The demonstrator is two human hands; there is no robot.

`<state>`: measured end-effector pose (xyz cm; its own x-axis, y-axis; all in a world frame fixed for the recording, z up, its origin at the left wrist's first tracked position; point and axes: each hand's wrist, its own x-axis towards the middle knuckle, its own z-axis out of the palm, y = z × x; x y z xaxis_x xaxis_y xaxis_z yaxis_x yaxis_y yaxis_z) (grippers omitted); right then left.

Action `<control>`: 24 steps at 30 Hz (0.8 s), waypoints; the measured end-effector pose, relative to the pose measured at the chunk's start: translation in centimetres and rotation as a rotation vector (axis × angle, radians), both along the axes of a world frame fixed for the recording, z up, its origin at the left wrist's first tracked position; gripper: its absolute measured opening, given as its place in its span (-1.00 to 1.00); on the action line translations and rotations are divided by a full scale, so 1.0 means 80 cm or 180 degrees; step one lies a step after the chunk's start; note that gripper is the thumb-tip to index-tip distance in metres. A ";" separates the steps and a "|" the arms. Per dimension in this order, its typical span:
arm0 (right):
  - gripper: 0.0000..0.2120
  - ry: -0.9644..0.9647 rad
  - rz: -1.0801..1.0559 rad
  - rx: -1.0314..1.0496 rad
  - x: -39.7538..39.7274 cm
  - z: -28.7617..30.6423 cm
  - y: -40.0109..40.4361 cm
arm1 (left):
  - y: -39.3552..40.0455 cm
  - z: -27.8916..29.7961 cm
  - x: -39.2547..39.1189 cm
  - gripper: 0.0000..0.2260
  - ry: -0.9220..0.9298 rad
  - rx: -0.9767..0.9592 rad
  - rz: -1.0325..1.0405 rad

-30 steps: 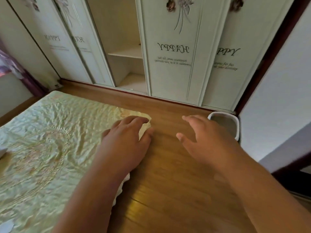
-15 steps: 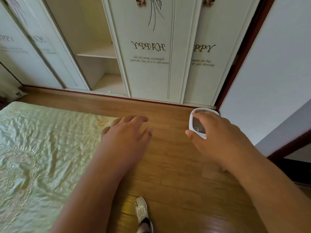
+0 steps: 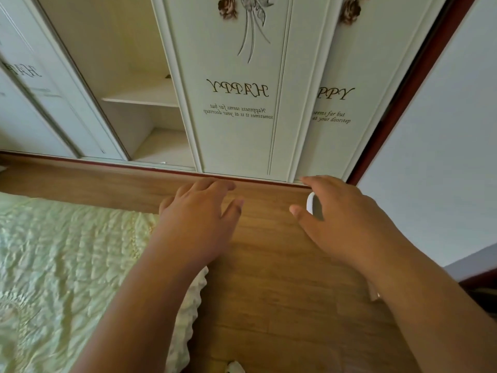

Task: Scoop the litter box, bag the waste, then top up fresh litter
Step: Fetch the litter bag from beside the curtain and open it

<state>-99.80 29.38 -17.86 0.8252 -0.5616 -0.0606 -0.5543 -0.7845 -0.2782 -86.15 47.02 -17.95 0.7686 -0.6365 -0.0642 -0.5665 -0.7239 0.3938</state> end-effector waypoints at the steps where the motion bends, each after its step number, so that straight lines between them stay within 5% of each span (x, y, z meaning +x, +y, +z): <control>1: -0.39 0.0000 0.0013 0.0017 0.014 -0.001 -0.002 | -0.001 0.000 0.014 -0.59 0.0007 0.0000 0.0004; 15: -0.42 -0.0276 0.0098 0.0210 0.192 -0.022 -0.173 | -0.125 -0.017 0.181 -0.59 -0.0011 0.0187 0.0181; 24: -0.41 -0.0061 0.0897 0.0169 0.363 -0.017 -0.314 | -0.248 -0.002 0.301 -0.59 -0.0079 0.0217 0.0912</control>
